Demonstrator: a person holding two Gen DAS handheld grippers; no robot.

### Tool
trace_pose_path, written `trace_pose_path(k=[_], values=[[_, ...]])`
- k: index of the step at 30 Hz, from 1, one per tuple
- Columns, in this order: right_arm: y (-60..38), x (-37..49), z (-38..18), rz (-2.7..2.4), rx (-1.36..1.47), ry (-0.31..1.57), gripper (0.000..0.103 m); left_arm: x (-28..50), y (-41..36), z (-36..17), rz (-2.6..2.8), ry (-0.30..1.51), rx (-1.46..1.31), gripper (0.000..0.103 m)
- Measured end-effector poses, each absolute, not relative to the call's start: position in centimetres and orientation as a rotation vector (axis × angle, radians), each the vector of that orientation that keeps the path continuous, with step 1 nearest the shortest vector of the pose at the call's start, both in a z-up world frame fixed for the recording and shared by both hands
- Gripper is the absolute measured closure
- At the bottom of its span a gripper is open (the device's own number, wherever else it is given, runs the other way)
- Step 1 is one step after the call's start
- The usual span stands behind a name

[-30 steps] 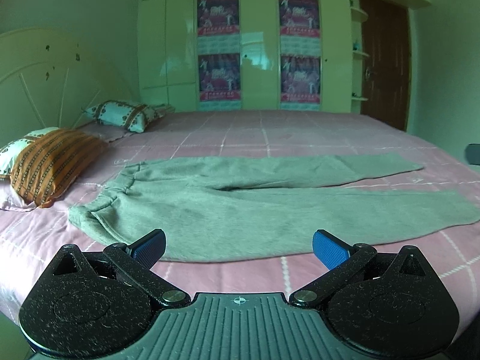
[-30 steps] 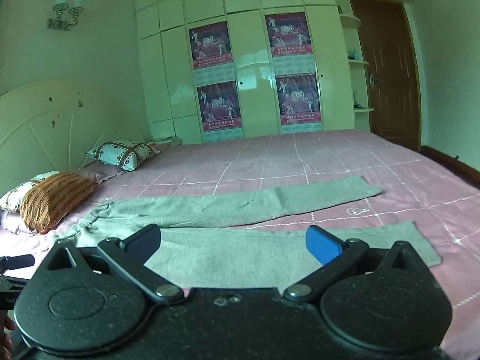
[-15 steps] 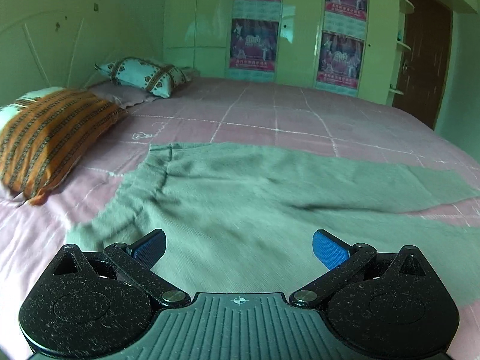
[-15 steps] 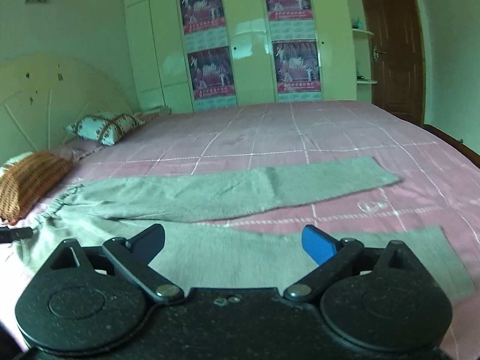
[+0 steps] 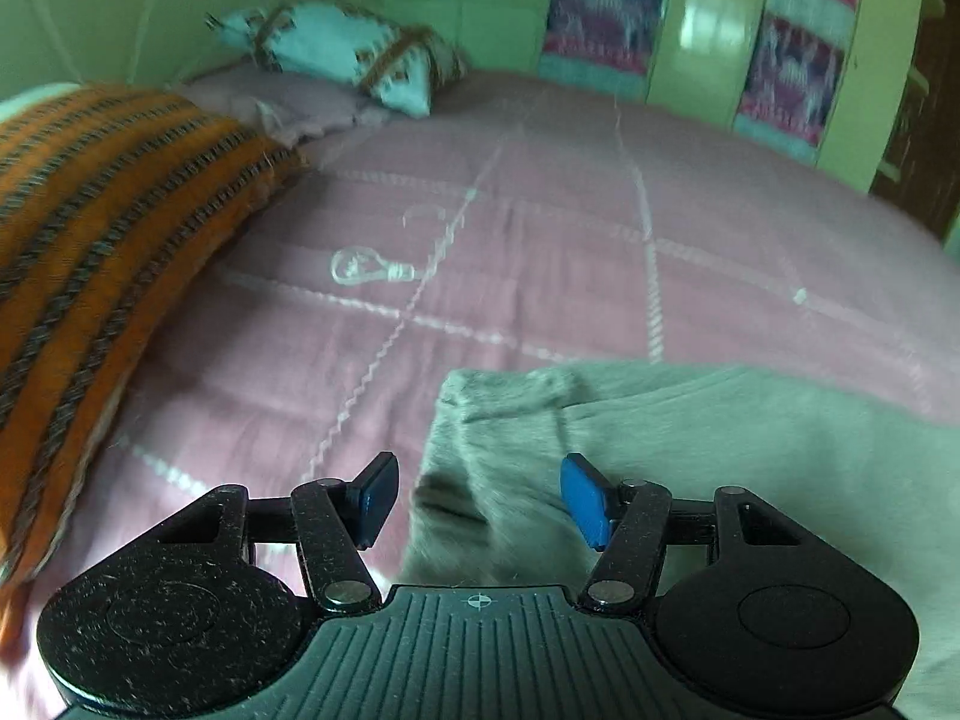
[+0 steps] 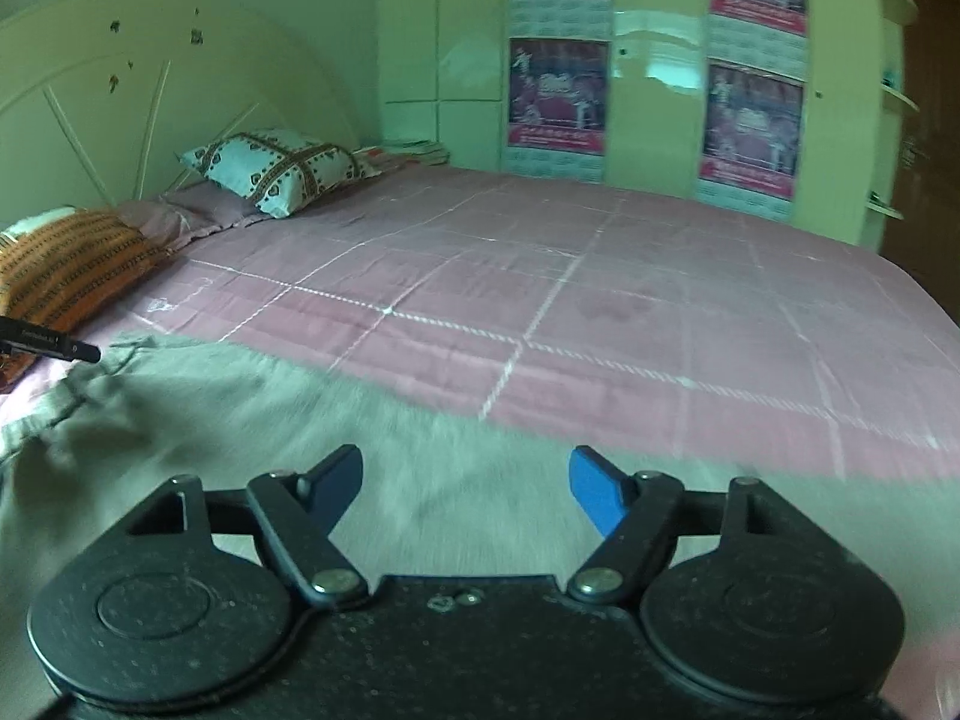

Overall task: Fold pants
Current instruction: 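Grasp the waistband corner with the left tool while the right tool grasps the other waistband corner, then lift the waistband with both tools and fold it over toward the pant cuffs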

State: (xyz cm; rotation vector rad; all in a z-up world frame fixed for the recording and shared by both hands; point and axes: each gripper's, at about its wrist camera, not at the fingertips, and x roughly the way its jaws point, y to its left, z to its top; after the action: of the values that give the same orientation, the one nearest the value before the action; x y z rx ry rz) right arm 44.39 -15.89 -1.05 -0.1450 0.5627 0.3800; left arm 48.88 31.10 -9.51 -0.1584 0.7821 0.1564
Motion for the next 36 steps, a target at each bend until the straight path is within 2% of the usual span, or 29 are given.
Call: trace_pose_path(k=[1, 5, 6, 9, 11, 13, 16, 18, 19, 20, 22, 23, 24, 25, 26, 31, 36], values=[[-15.2, 46.2, -1.5, 0.393, -0.168, 0.572, 0.038, 49.8, 31.3, -10.1, 0.139, 0.789, -0.159, 0.042], [-12.5, 51.5, -3.9, 0.475, -0.26, 0.623, 0.057, 52.9, 32.0, -11.0, 0.092, 0.786, -0.217, 0.042], [-12.0, 52.4, -4.6, 0.495, -0.28, 0.641, 0.058, 53.1, 32.1, -11.1, 0.086, 0.786, -0.224, 0.042], [-10.6, 54.1, -6.3, 0.553, -0.361, 0.667, 0.058, 53.8, 32.1, -11.6, 0.059, 0.794, -0.226, 0.043], [-9.9, 54.6, -7.3, 0.577, -0.43, 0.68, 0.058, 53.9, 32.9, -11.7, 0.029, 0.796, -0.258, 0.049], [-9.8, 54.9, -7.9, 0.609, -0.45, 0.685, 0.057, 54.1, 33.4, -11.7, 0.005, 0.802, -0.277, 0.049], [-10.1, 55.5, -8.0, 0.643, -0.453, 0.692, 0.047, 54.1, 33.8, -11.8, -0.022, 0.809, -0.269, 0.048], [-10.6, 56.5, -7.4, 0.674, -0.41, 0.749, 0.05, 53.9, 33.7, -11.5, -0.034, 0.813, -0.242, 0.048], [-10.8, 56.7, -7.0, 0.692, -0.407, 0.778, 0.058, 53.9, 33.7, -11.6, -0.039, 0.812, -0.236, 0.048], [-10.8, 56.7, -6.8, 0.704, -0.434, 0.789, 0.06, 53.9, 33.6, -11.8, -0.041, 0.814, -0.223, 0.048], [-10.9, 57.0, -7.1, 0.705, -0.448, 0.803, 0.058, 54.3, 33.0, -12.1, -0.028, 0.808, -0.195, 0.048], [-10.9, 57.4, -7.2, 0.695, -0.413, 0.825, 0.059, 54.4, 32.7, -12.2, -0.018, 0.804, -0.192, 0.054], [-10.8, 57.8, -7.2, 0.685, -0.379, 0.842, 0.079, 54.5, 32.4, -12.1, -0.03, 0.798, -0.182, 0.062], [-10.3, 57.7, -7.0, 0.694, -0.373, 0.858, 0.092, 54.4, 32.2, -12.0, -0.05, 0.79, -0.178, 0.074], [-9.6, 57.6, -6.8, 0.681, -0.392, 0.863, 0.101, 54.2, 32.0, -11.7, -0.049, 0.778, -0.163, 0.078], [-10.5, 54.2, -2.7, 0.664, -0.393, 0.756, 0.103, 49.9, 33.0, -8.5, -0.136, 0.594, -0.163, 0.081], [-11.9, 45.9, 3.0, 0.735, -0.463, 0.599, 0.103, 42.5, 35.0, -4.4, -0.275, 0.418, -0.186, 0.08]])
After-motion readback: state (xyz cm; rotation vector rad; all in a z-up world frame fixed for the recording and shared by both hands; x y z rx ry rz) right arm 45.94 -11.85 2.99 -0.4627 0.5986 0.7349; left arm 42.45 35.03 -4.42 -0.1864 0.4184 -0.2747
